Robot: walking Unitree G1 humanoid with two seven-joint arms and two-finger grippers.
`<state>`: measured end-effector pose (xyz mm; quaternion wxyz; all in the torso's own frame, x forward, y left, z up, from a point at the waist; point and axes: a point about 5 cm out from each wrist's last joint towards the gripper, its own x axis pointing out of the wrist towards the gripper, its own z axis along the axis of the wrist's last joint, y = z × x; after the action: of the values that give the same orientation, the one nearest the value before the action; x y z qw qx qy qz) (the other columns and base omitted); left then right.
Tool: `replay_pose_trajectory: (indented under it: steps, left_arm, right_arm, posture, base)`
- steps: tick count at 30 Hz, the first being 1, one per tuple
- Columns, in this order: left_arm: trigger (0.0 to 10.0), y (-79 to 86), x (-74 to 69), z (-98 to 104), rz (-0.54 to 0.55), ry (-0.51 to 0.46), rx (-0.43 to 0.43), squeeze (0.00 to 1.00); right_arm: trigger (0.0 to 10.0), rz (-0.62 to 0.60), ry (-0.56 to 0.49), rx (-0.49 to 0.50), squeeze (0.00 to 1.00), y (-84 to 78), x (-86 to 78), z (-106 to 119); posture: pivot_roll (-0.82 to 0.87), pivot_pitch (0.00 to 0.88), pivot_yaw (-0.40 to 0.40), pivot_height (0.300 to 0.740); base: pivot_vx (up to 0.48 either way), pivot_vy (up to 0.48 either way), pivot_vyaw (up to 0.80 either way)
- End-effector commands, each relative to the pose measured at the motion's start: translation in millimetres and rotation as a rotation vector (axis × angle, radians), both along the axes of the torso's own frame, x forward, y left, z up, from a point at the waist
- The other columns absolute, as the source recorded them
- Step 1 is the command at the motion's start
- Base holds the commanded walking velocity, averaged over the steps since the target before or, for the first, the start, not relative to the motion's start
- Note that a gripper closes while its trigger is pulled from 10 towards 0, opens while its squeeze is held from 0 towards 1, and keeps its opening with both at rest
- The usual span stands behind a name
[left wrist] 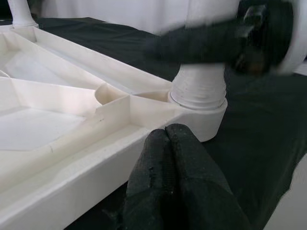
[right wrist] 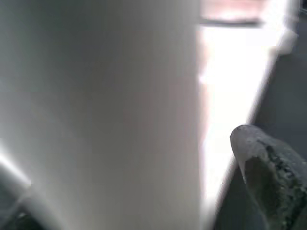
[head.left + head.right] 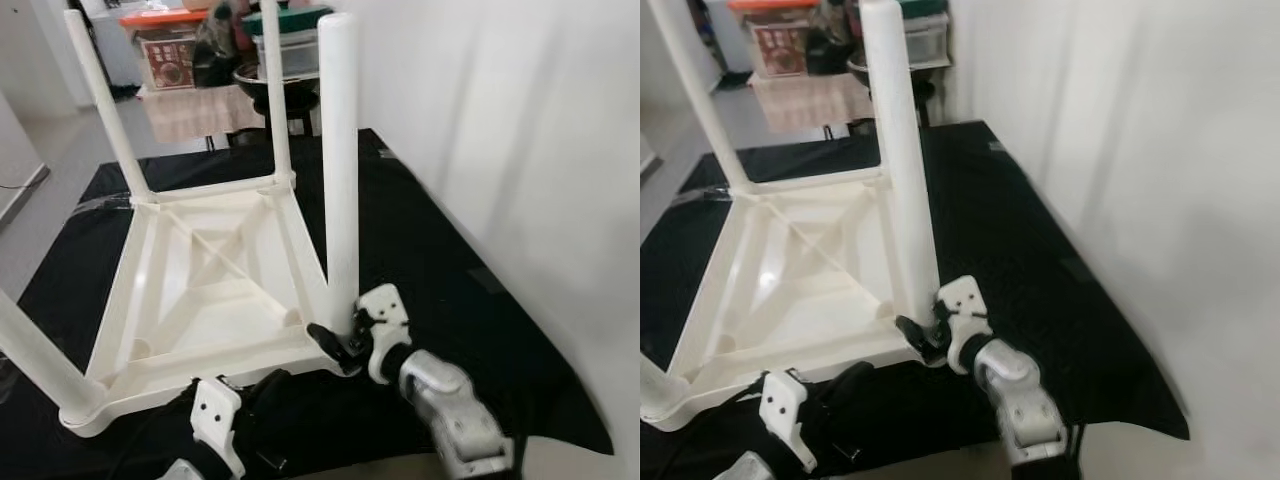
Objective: Building children table
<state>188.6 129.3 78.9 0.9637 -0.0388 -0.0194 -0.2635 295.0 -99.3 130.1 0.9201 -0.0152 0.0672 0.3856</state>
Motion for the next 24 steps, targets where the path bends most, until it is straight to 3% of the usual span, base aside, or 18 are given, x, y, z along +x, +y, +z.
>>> replay_pose_trajectory:
  steps: [1,3,4,5,6,8,11,12,13,14,15,24]
  left_arm:
    - [10.0,1.0,0.6,-3.4,0.007,0.018,0.004,0.0]
    - [10.0,1.0,0.6,-3.4,0.007,0.018,0.004,0.0]
    - [10.0,0.6,1.5,-3.4,0.007,0.018,0.002,0.0]
    - [10.0,0.6,1.5,-3.4,0.007,0.018,0.002,0.0]
    - [10.0,-0.2,2.6,-3.6,0.008,0.018,0.0,0.0]
    - [10.0,-0.2,2.6,-3.6,0.008,0.018,0.0,0.0]
    - [10.0,-1.4,4.1,-4.2,0.009,0.017,-0.001,0.0]
    - [10.0,-1.8,4.6,-4.4,0.01,0.016,-0.002,0.0]
    - [10.0,-2.2,4.8,-4.7,0.01,0.016,-0.002,0.0]
    - [10.0,-2.2,4.8,-4.7,0.01,0.016,-0.002,0.0]
    - [10.0,-2.3,4.6,-4.9,0.011,0.015,-0.002,0.0]
    - [10.0,-1.2,1.2,-4.7,0.012,0.016,-0.005,0.0]
  right_arm:
    - [10.0,0.19,-0.051,0.028,0.48,6.2,6.6,17.3]
    - [10.0,0.19,-0.051,0.028,0.48,6.2,6.6,17.3]
    - [10.0,0.266,-0.067,0.02,0.48,2.8,11.9,24.5]
    - [10.0,0.266,-0.067,0.02,0.48,2.8,11.9,24.5]
    - [10.0,0.341,-0.081,-0.007,0.0,-2.1,22.4,30.6]
    - [10.0,0.341,-0.081,-0.007,0.0,-2.1,22.4,30.6]
    - [10.0,0.413,-0.074,0.007,0.0,-6.7,40.4,42.3]
    - [9.3,0.442,-0.062,0.032,0.0,-6.9,46.3,47.7]
    - [4.2,0.458,-0.043,0.066,0.0,-6.8,50.1,50.9]
    - [4.2,0.458,-0.043,0.066,0.0,-6.8,50.1,50.9]
    - [0.0,0.474,-0.026,0.084,0.0,-8.2,52.1,51.4]
    - [0.0,0.446,-0.011,0.089,0.0,-18.6,47.0,38.7]
  posture:
    - [-0.06,0.0,0.007,0.74]
    - [-0.06,0.0,0.007,0.74]
    - [-0.06,0.0,0.007,0.74]
    - [-0.06,0.0,0.007,0.74]
    - [-0.04,0.0,-0.002,0.74]
    - [-0.04,0.0,-0.002,0.74]
    - [-0.04,0.0,-0.012,0.74]
    - [-0.04,0.0,-0.012,0.74]
    - [-0.03,0.0,-0.013,0.74]
    - [-0.03,0.0,-0.013,0.74]
    - [-0.03,0.0,-0.016,0.74]
    - [-0.04,0.0,-0.005,0.74]
  base:
    - [0.0,0.0,0.0]
    - [0.0,0.0,0.0]
    - [0.0,0.0,0.0]
    - [0.0,0.0,0.0]
    - [0.0,0.0,0.0]
    - [0.0,0.0,0.0]
    - [0.0,0.0,0.0]
    - [0.0,0.0,0.0]
    - [0.0,0.0,0.0]
    - [0.0,0.0,0.0]
    - [0.0,0.0,0.0]
    - [0.0,0.0,0.0]
